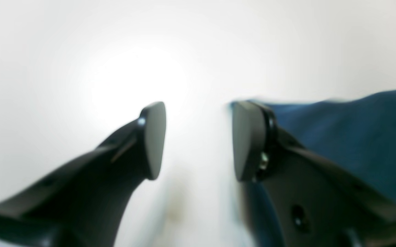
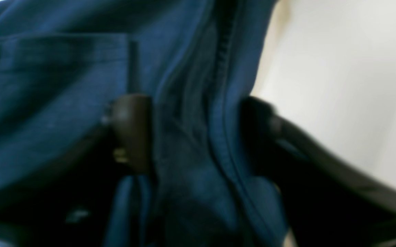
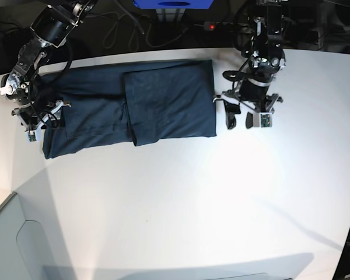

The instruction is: Fold the T-shirt properly

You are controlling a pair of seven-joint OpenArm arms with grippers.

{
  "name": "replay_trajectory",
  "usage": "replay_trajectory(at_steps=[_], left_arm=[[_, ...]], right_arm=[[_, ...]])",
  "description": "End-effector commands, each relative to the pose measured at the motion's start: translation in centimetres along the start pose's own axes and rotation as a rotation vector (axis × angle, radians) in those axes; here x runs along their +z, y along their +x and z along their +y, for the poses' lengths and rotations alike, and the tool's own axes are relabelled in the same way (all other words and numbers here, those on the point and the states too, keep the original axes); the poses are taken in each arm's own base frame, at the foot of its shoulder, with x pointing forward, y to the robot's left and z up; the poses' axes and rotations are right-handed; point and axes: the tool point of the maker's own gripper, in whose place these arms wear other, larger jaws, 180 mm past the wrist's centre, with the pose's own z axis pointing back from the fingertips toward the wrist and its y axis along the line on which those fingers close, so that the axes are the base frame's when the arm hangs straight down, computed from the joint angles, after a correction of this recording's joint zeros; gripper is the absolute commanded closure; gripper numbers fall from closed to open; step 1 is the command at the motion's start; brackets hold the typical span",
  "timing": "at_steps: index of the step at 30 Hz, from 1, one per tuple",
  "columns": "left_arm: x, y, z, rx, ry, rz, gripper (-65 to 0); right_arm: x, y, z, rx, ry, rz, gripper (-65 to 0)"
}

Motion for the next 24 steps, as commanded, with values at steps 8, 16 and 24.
replay_trajectory(at_steps=[8,16,24], left_arm=[[-0.5,-0.8,0.2,0.022,-0.006,0.005,-30.0],[-1.3,-2.5,-1.8,0.017,-0.055,0.052,-30.2],[-1.8,-3.5,-3.1,0.014,-0.086,0.081,-30.2]], right_arm=[[-0.1,-1.1,0.6,0.072,0.01,0.084,0.0],[2.1,3.4,2.5,0.212,-0.02,-0.032,0.0],[5.9,8.3,9.2,0.413,0.019,-0.197,0.0]])
